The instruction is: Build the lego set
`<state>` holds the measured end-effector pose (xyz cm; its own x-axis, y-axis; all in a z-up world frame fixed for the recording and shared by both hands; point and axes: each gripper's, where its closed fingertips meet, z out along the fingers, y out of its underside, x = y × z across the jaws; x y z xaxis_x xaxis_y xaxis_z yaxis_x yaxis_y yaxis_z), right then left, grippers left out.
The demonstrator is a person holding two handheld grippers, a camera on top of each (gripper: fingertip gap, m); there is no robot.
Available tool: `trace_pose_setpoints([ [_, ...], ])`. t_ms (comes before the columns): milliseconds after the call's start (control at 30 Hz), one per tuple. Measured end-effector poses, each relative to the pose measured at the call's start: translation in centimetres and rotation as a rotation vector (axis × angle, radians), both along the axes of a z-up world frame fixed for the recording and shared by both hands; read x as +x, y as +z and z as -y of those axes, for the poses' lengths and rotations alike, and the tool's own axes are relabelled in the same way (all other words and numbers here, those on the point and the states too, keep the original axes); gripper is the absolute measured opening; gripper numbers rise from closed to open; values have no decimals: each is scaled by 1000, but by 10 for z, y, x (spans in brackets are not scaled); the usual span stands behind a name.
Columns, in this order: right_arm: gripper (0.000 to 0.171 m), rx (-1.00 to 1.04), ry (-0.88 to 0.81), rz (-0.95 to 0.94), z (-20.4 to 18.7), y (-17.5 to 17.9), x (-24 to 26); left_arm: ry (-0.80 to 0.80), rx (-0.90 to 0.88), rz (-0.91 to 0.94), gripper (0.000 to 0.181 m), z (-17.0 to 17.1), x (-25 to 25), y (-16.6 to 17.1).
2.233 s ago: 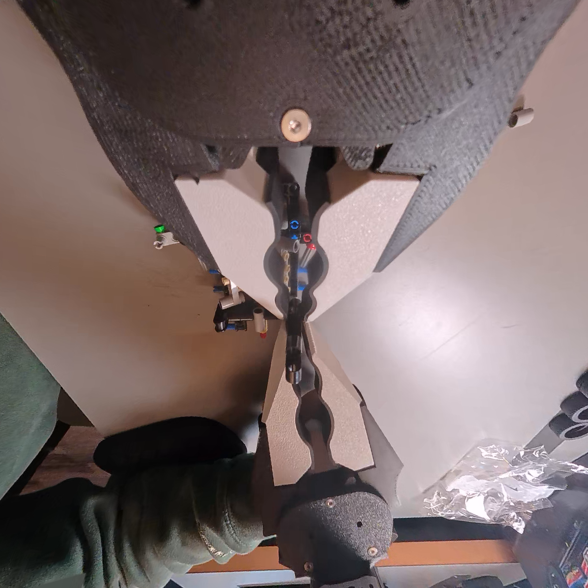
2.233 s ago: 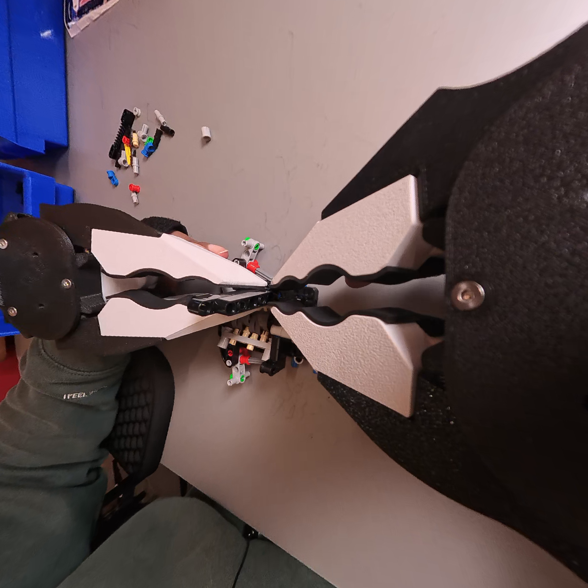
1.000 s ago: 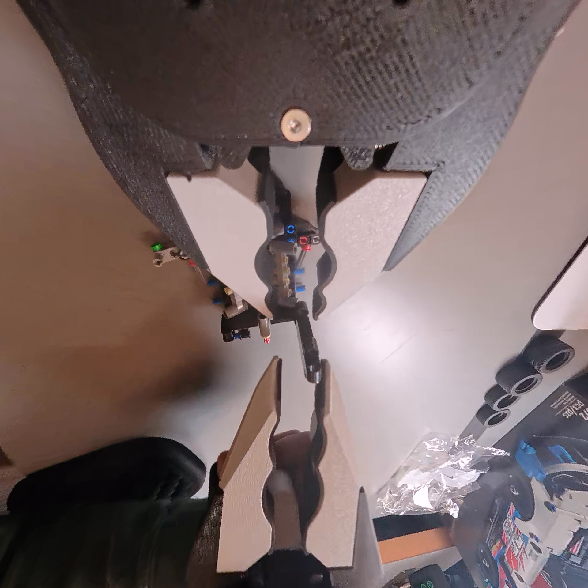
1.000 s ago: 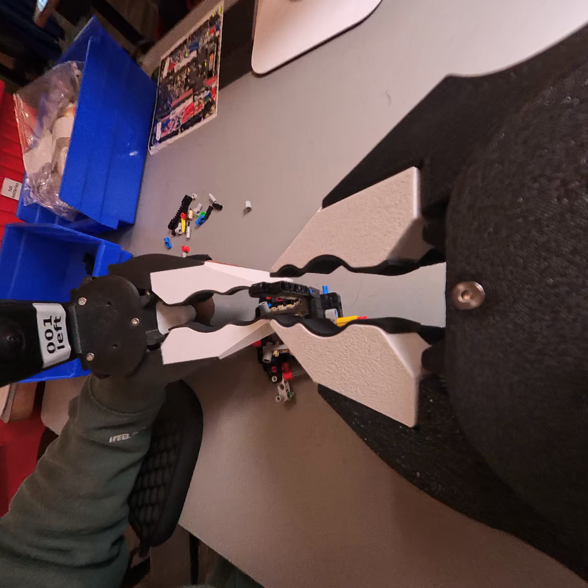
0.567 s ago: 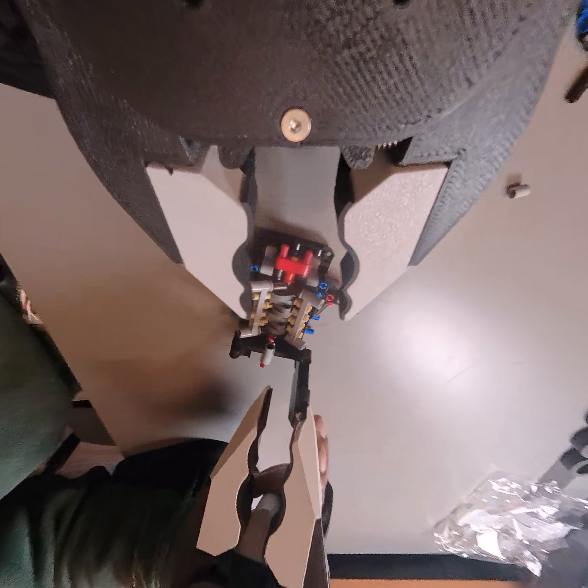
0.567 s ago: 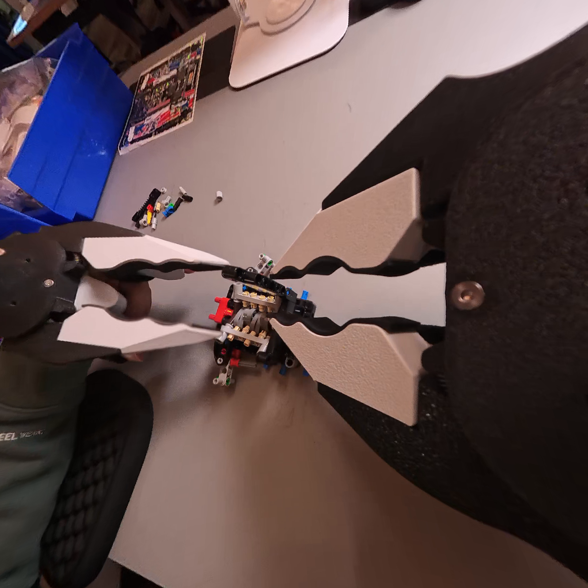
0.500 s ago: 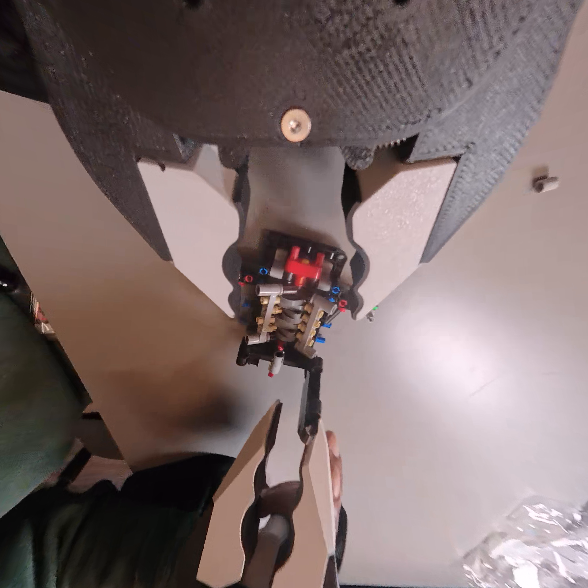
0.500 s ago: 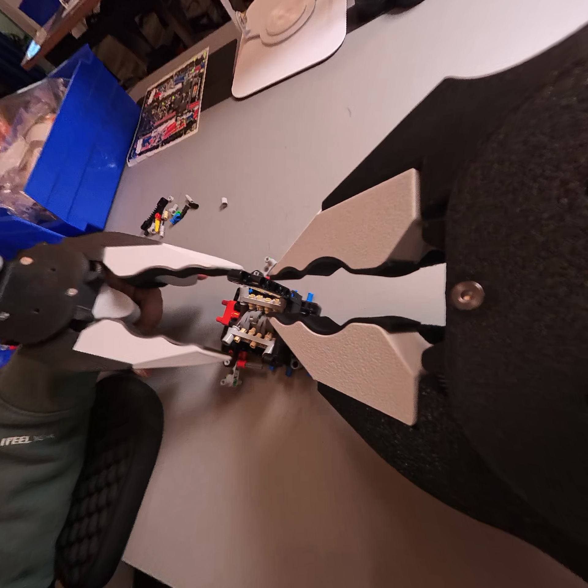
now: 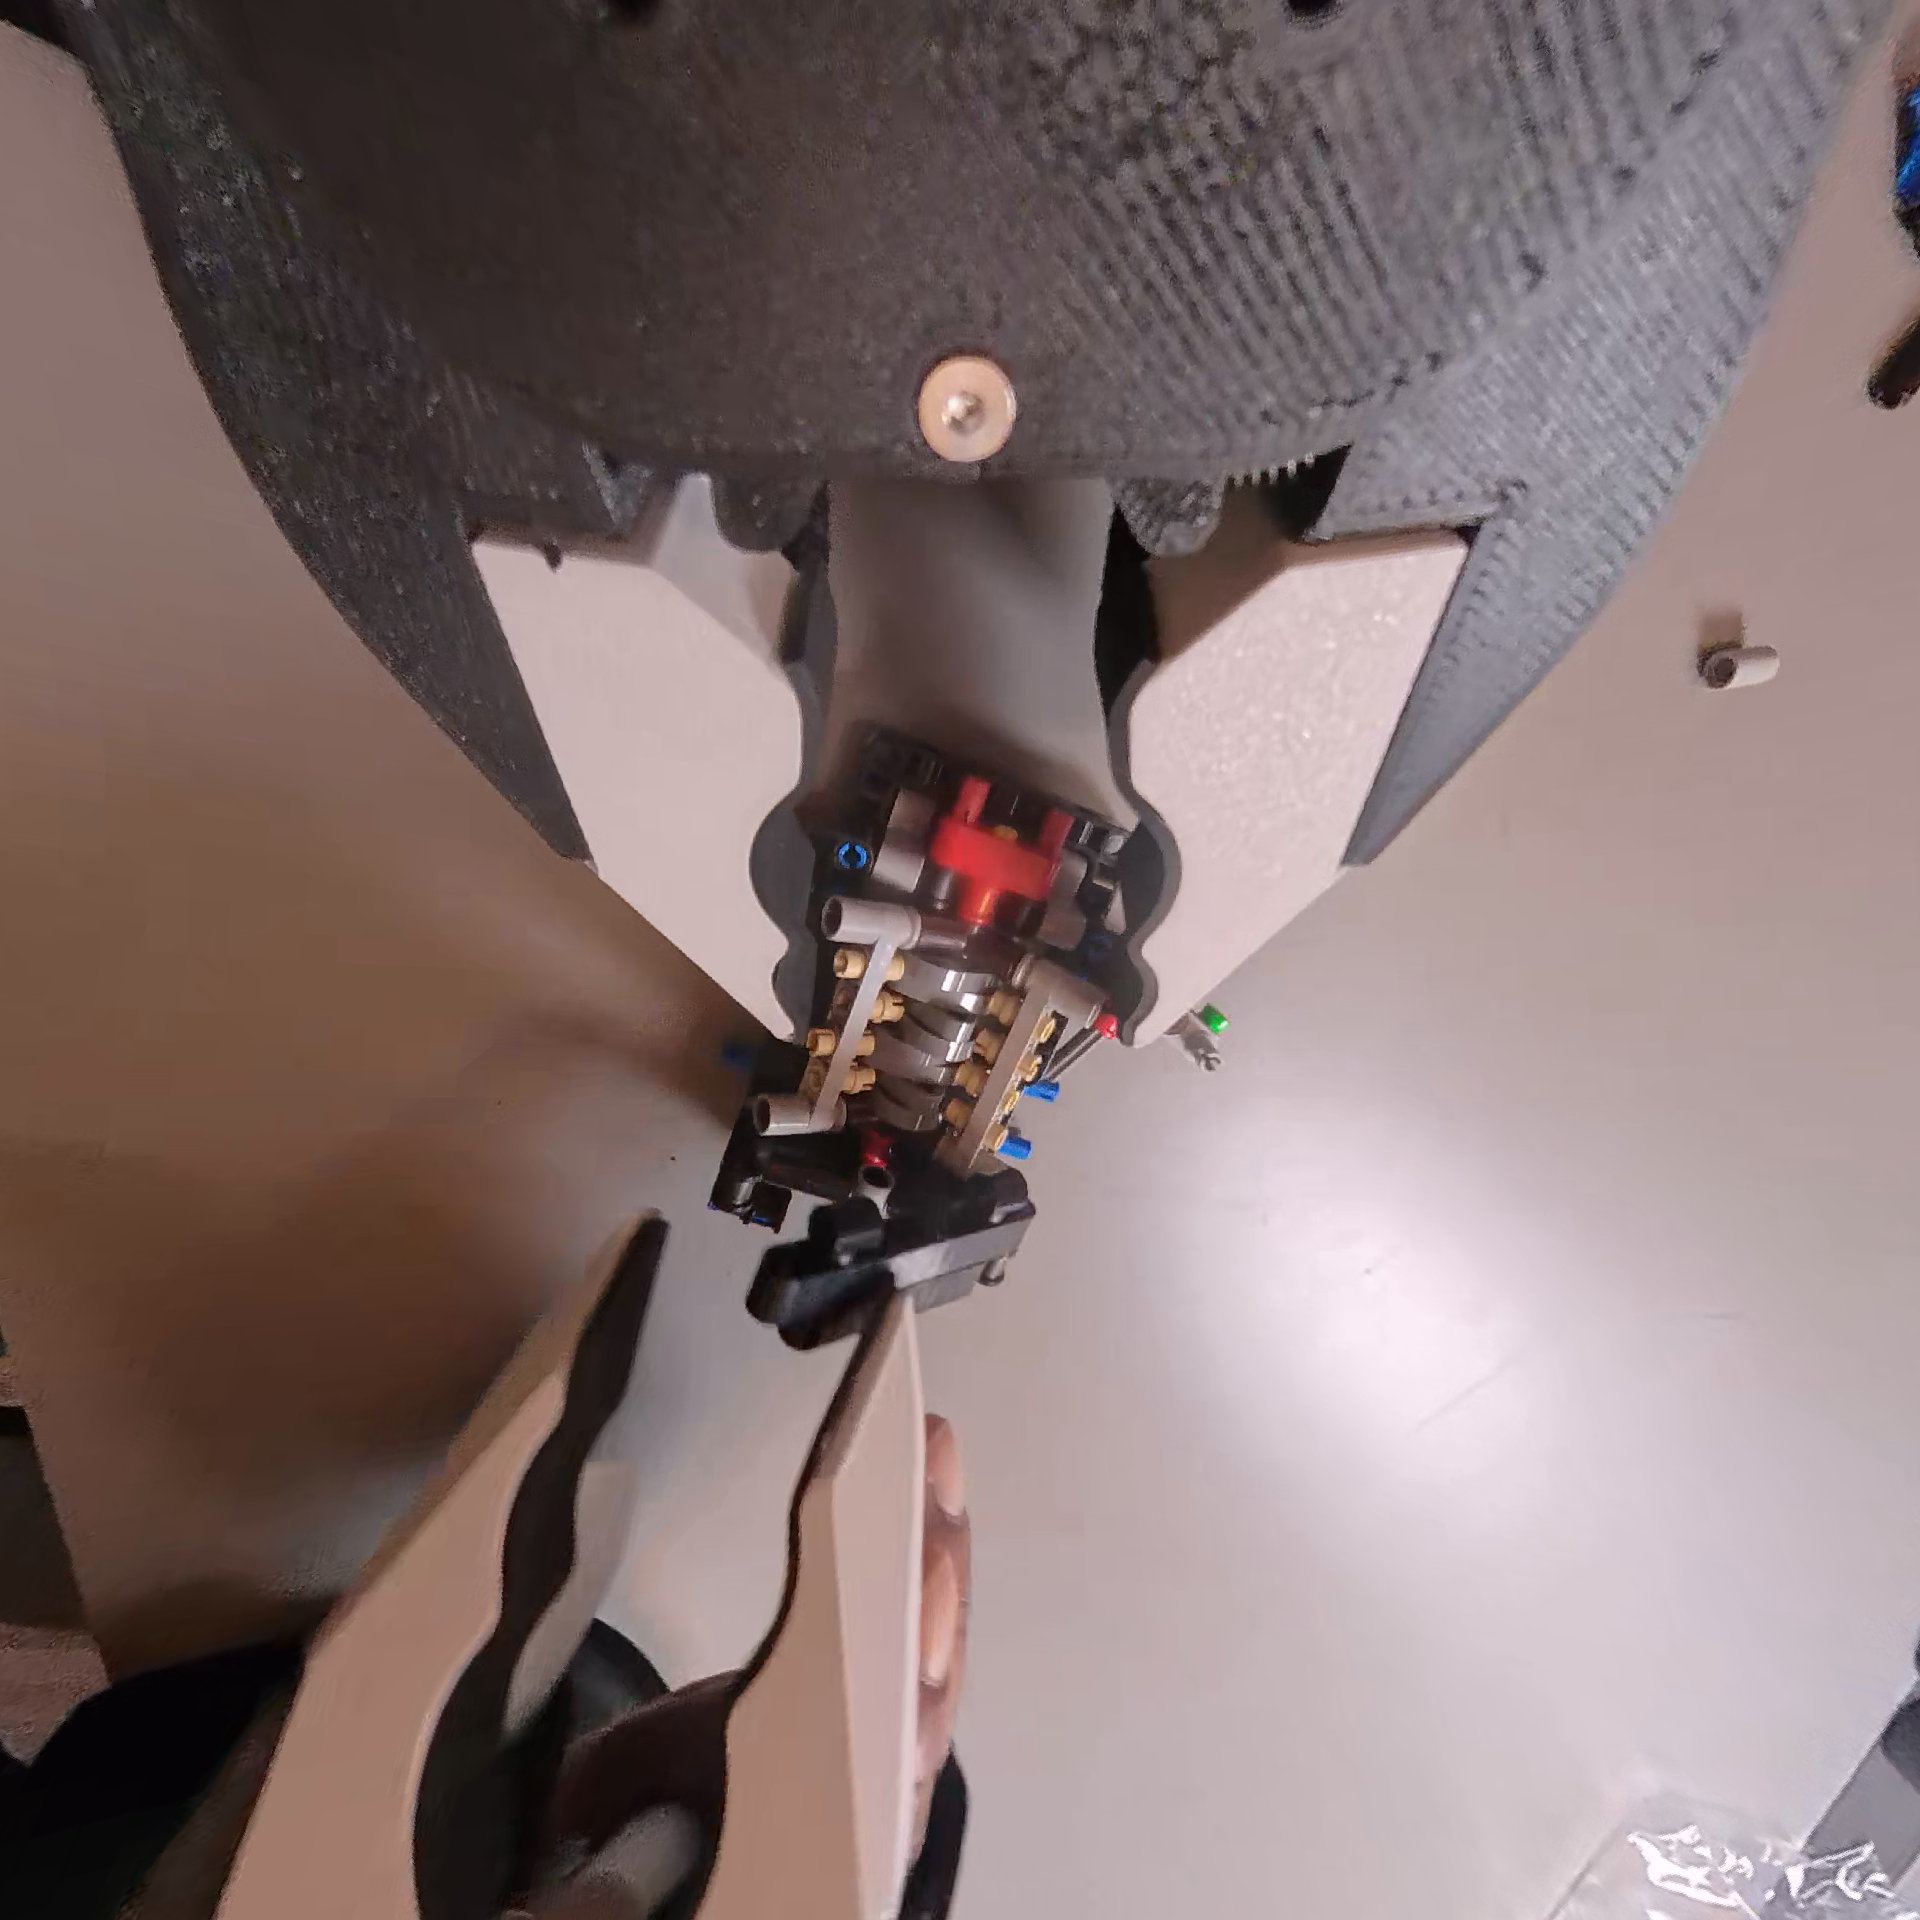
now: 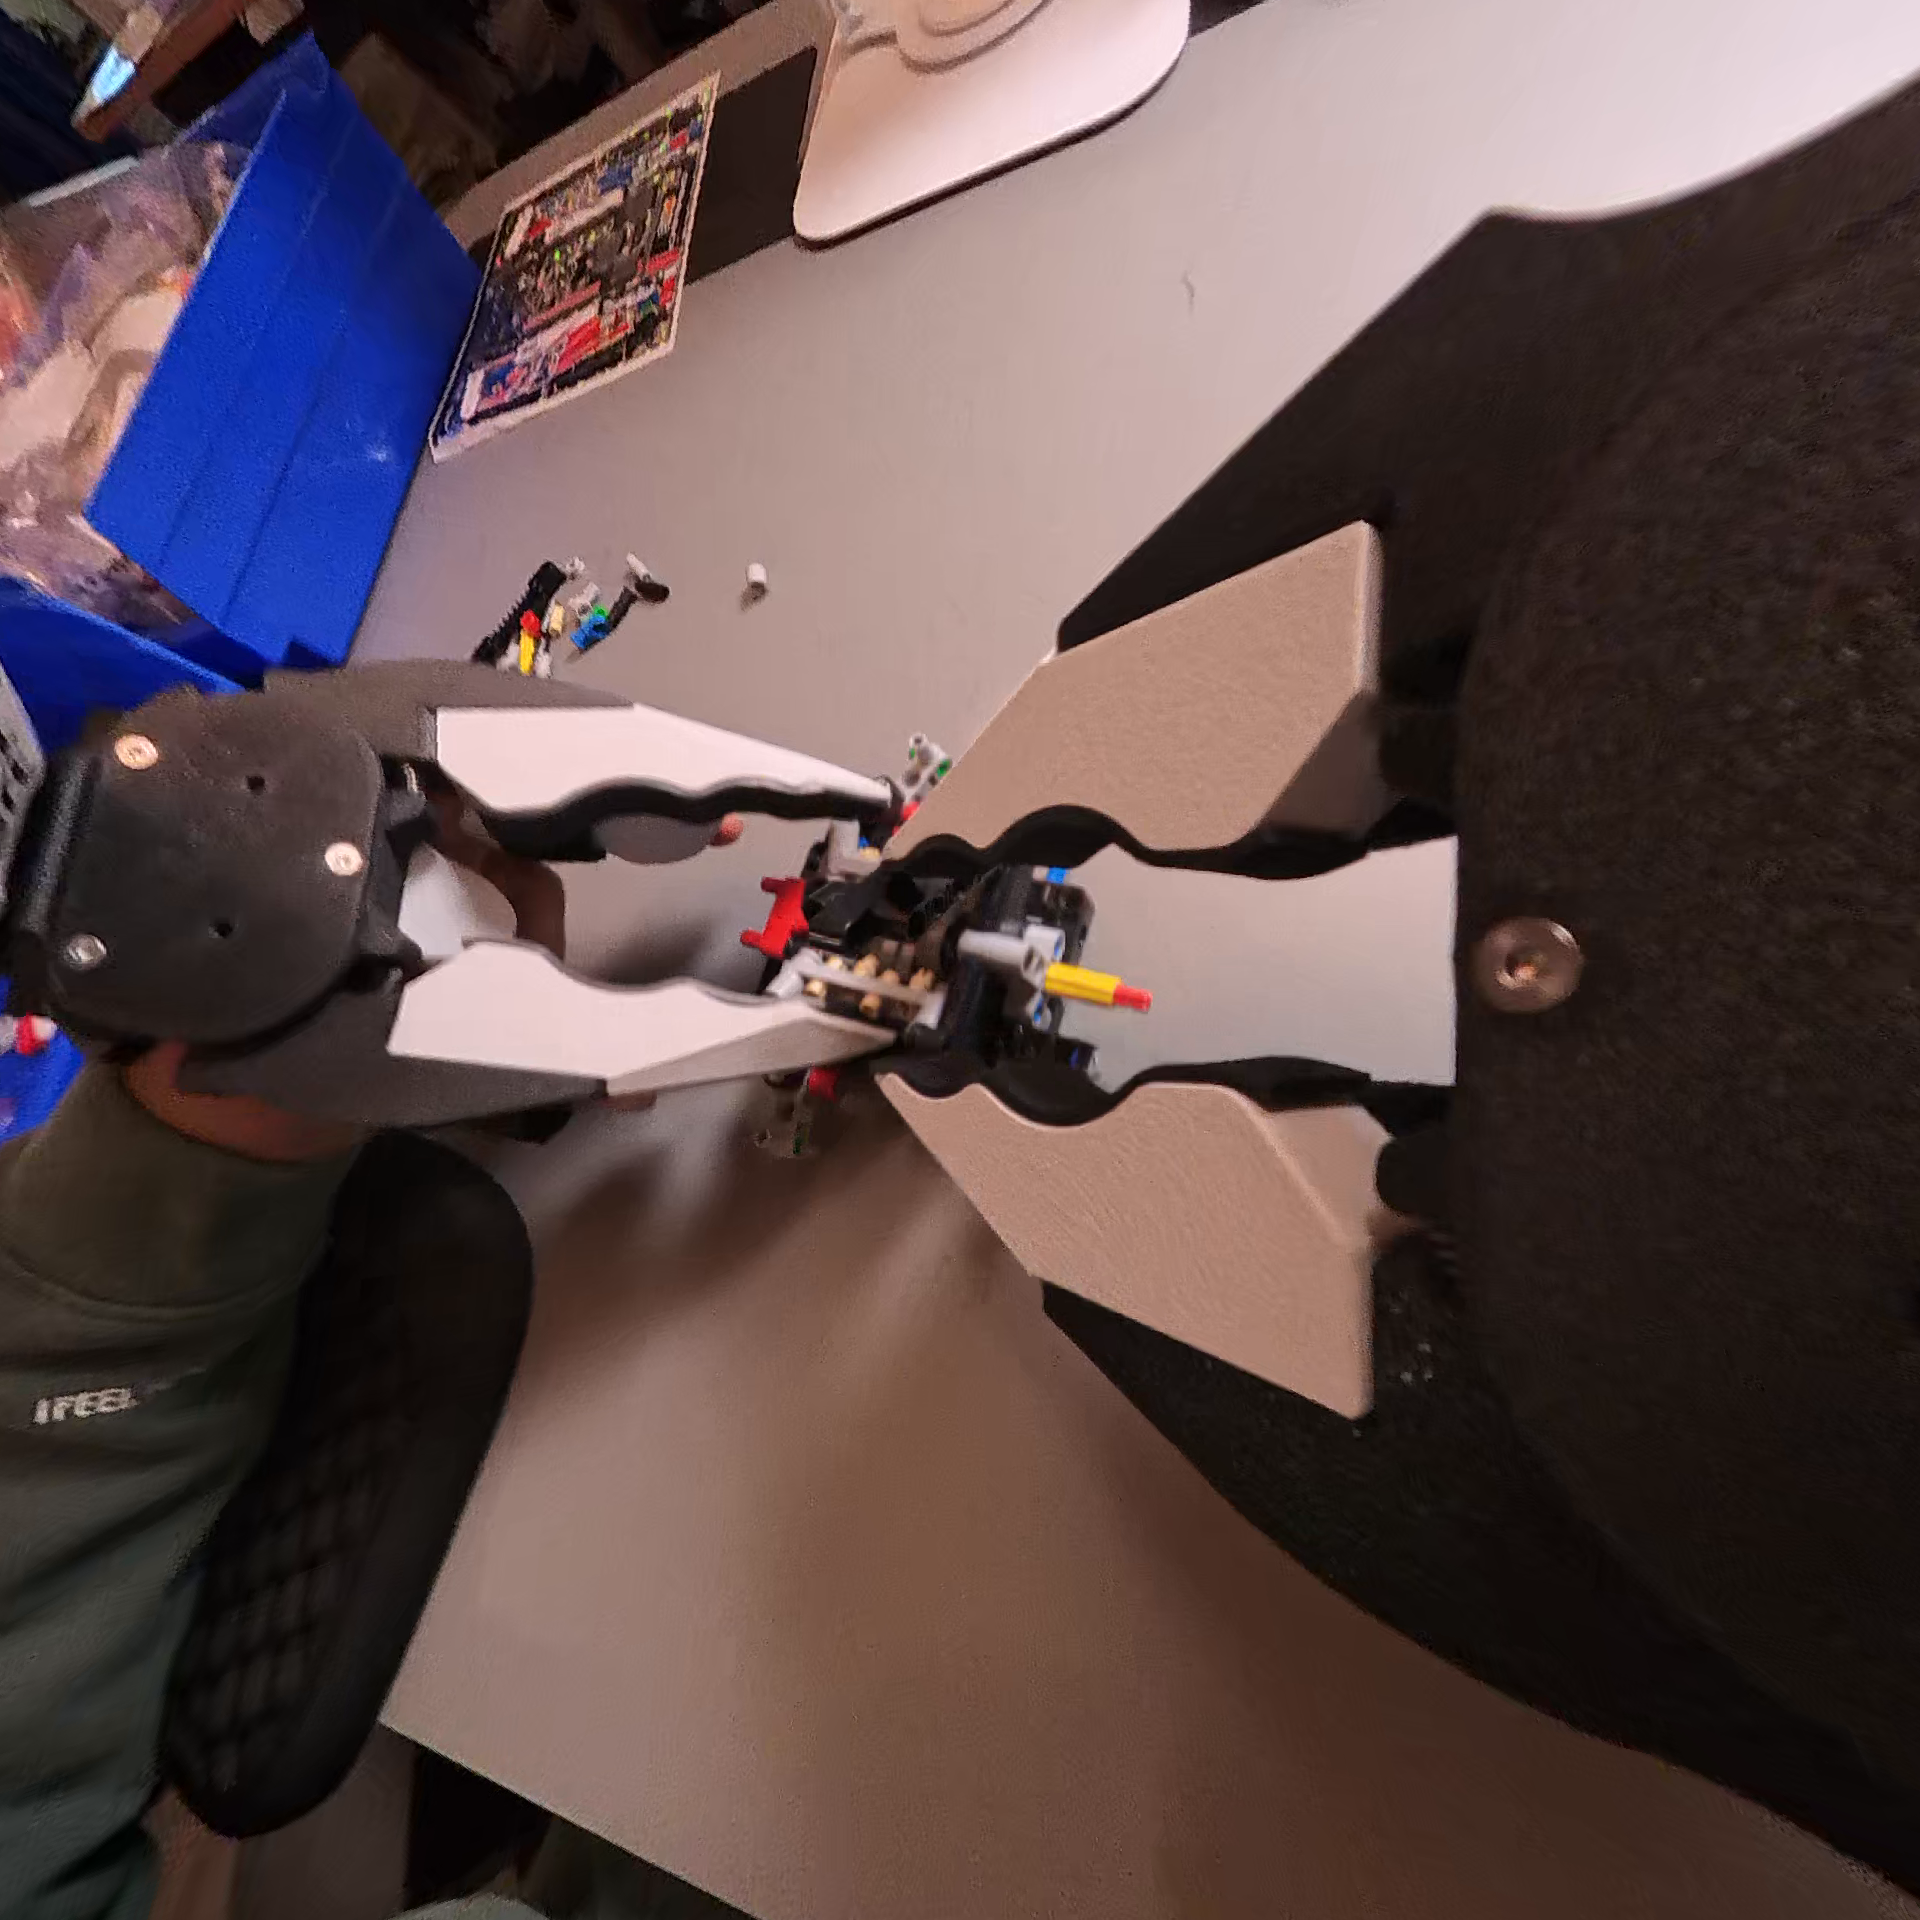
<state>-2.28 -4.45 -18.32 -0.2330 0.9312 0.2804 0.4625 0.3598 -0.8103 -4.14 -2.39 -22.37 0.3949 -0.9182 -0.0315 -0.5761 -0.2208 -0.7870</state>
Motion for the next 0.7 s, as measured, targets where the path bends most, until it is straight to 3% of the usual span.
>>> trace_pose_setpoints([
  [200,50,89,11,82,8,-17,4,91,-9,6,55,-6,1,0],
  [700,46,123,15,81,6,-23,6,126,-2,11,56,-9,1,0],
])
